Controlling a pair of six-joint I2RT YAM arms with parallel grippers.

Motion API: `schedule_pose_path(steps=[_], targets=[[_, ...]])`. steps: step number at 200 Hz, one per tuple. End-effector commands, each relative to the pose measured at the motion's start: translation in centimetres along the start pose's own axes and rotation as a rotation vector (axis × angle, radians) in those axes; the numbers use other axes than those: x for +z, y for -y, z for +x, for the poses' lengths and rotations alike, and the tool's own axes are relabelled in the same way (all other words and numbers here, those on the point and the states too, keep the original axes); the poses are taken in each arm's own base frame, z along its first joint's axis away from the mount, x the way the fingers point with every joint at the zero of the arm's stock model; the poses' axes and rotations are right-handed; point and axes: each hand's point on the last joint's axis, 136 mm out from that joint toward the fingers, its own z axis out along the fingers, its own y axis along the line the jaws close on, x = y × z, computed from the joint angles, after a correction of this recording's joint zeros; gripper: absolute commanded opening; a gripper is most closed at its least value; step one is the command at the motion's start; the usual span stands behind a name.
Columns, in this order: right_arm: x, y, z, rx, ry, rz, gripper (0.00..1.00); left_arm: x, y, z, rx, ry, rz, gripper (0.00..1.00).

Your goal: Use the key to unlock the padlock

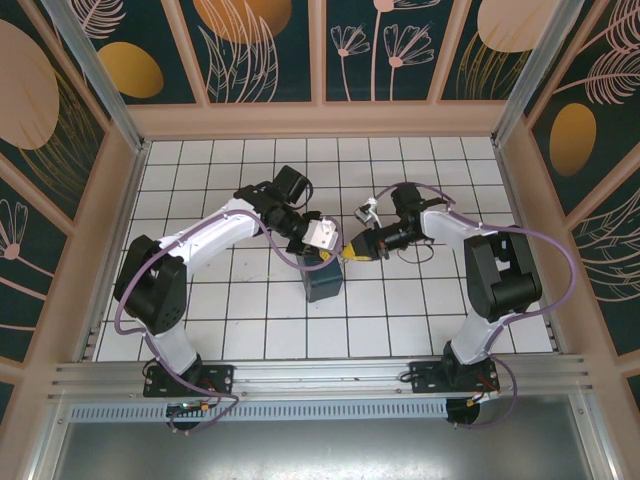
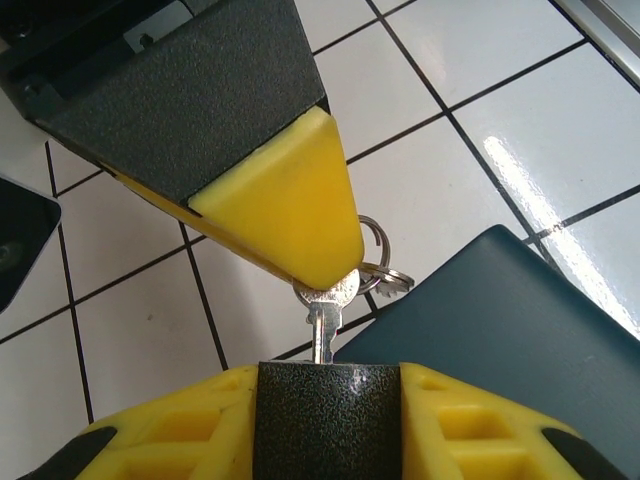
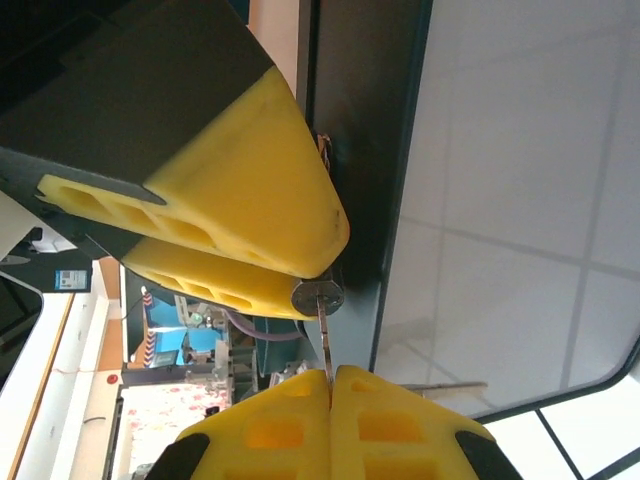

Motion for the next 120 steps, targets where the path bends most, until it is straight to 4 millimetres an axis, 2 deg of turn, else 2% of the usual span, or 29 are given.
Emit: schedule_pose_path(steps=[1, 63, 101, 120], targets=[[0.4, -4.2, -0.8, -0.123, -0.001, -0.098, 0.0, 0.5, -0.5, -2.0, 0.026, 0.072, -0.009, 0.31], [0.4, -4.5, -1.8, -0.131, 0.028, -0.097, 0.0, 0.5, -0.4, -2.6, 0.021, 0.108, -0.007, 0.31], [0.2, -3.2, -0.7, -0.096, 0.024, -0.073, 0.0, 0.6, -0.4, -1.8, 0.007, 0.065, -0.021, 0.3], [-0.1, -3.6, -0.9, -0.102, 0.03, -0.094, 0.0, 0.5, -0.2, -2.1, 0.012, 0.087, -0.009, 0.31]])
